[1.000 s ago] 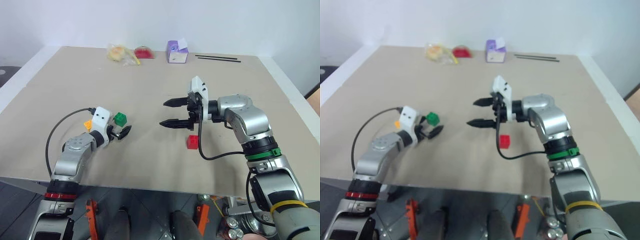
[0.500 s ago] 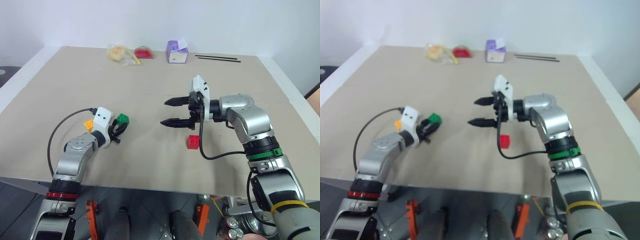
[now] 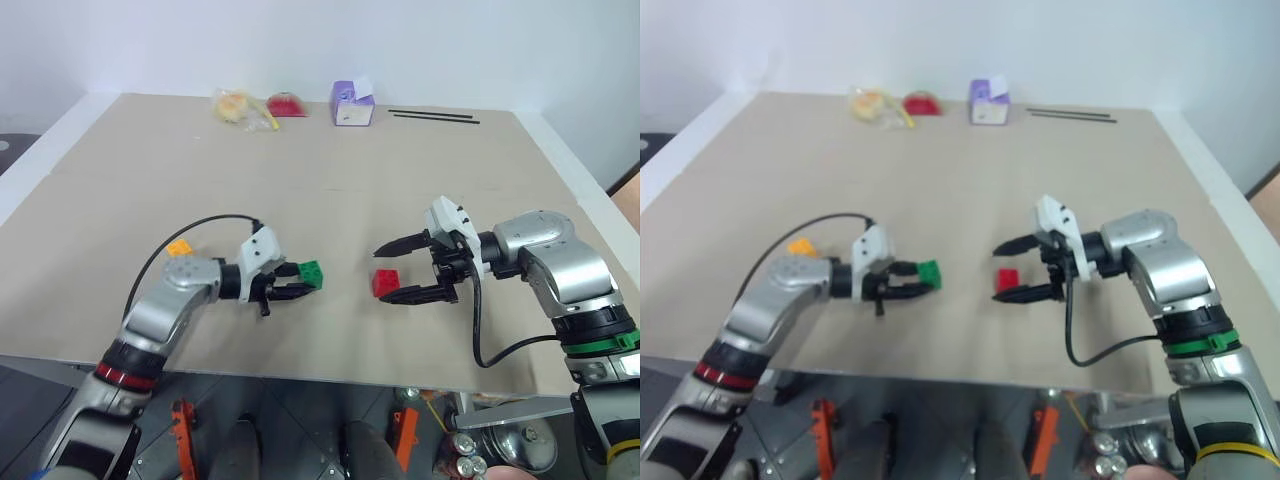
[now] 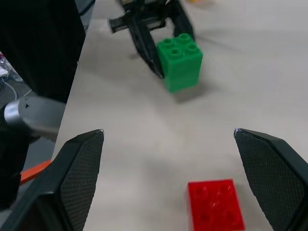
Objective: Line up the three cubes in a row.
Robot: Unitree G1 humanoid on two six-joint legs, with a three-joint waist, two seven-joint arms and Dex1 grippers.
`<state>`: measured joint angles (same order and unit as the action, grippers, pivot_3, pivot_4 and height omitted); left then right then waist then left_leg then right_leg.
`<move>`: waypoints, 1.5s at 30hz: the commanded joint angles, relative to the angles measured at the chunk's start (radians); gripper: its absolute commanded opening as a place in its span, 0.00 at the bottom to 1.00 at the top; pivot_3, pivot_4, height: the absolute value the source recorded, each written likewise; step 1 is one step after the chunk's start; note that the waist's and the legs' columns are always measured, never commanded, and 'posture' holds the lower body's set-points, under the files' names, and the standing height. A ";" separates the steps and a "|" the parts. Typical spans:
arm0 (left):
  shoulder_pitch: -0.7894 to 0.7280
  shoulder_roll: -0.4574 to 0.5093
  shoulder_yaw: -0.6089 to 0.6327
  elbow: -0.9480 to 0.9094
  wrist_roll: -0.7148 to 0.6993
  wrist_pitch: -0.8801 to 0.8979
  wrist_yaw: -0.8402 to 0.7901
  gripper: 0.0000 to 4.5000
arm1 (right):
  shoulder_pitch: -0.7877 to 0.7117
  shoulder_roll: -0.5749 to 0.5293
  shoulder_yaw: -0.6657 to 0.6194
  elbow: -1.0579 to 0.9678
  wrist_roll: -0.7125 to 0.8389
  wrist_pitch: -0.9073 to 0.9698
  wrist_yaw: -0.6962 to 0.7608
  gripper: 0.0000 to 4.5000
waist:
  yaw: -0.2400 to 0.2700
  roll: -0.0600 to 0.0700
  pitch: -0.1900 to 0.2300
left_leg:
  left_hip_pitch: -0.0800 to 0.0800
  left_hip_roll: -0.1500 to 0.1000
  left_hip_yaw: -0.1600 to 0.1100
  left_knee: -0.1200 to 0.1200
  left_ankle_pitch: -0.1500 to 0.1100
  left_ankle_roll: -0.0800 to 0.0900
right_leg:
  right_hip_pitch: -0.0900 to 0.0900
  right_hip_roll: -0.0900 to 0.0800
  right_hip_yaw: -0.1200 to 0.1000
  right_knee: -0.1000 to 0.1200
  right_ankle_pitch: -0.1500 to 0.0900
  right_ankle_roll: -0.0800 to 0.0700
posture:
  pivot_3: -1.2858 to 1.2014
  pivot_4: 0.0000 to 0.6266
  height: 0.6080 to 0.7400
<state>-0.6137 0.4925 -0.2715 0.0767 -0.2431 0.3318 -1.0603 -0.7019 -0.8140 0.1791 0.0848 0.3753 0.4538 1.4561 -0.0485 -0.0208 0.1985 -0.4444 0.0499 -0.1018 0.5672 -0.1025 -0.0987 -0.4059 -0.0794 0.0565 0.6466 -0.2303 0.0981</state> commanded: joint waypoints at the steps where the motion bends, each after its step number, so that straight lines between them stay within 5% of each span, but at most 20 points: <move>1: -0.100 -0.031 -0.025 0.163 0.037 -0.137 -0.094 0.29 | 0.003 -0.015 -0.040 -0.064 0.014 0.013 -0.018 1.00 | 0.001 0.000 0.000 | 0.000 0.000 0.000 0.000 0.000 0.000 | 0.000 0.000 0.000 0.000 0.000 0.000 | 0.52 0.24 1.00; 9: -0.205 -0.104 -0.056 0.403 0.091 -0.260 -0.211 0.29 | 0.069 -0.043 -0.092 -0.159 0.038 0.074 -0.086 1.00 | 0.004 0.000 0.000 | -0.002 0.000 0.000 -0.001 0.000 0.000 | 0.000 0.000 0.000 0.000 -0.002 0.004 | 0.52 0.24 1.00; 25: -0.195 -0.139 -0.060 0.442 0.129 -0.273 -0.244 0.29 | 0.088 -0.057 -0.138 -0.194 0.078 0.146 -0.148 1.00 | 0.004 0.000 0.000 | -0.003 0.000 0.000 0.001 0.000 0.001 | 0.000 0.000 0.000 0.000 -0.002 0.003 | 0.52 0.24 1.00; 27: -0.193 -0.137 -0.060 0.435 0.126 -0.250 -0.248 0.52 | 0.084 -0.056 -0.136 -0.192 0.078 0.147 -0.150 1.00 | 0.003 0.000 0.000 | -0.003 0.000 0.000 0.001 0.000 0.001 | 0.000 0.000 0.000 0.000 -0.002 0.003 | 0.52 0.24 1.00; 33: -0.177 -0.127 -0.055 0.394 0.118 -0.210 -0.267 0.97 | 0.080 -0.056 -0.132 -0.191 0.081 0.151 -0.150 1.00 | 0.003 0.000 0.000 | -0.003 0.000 0.000 0.000 0.000 0.001 | 0.000 0.000 0.000 0.000 -0.002 0.003 | 0.52 0.24 1.00; 39: -0.141 -0.115 -0.012 0.298 0.070 -0.147 -0.249 1.00 | 0.066 -0.048 -0.124 -0.174 0.077 0.145 -0.148 1.00 | 0.003 0.000 0.000 | -0.003 0.000 0.000 0.001 0.000 0.001 | 0.000 0.000 0.000 0.000 -0.002 0.003 | 0.52 0.24 1.00; 45: -0.031 -0.118 0.173 0.010 -0.032 0.029 -0.004 1.00 | -0.017 0.053 -0.142 -0.134 0.107 0.153 -0.214 1.00 | -0.001 0.000 0.000 | -0.002 0.001 0.000 0.000 0.000 0.001 | 0.000 0.000 0.000 0.001 0.000 0.004 | 0.52 0.24 1.00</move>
<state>-0.6587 0.3729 -0.1607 0.1775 -0.2379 0.3192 -1.1369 -0.6915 -0.7682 0.0687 -0.0438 0.4568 0.6074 1.2573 -0.0497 -0.0208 0.1984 -0.4463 0.0507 -0.1020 0.5676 -0.1025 -0.0981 -0.4059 -0.0788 0.0562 0.6478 -0.2301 0.1038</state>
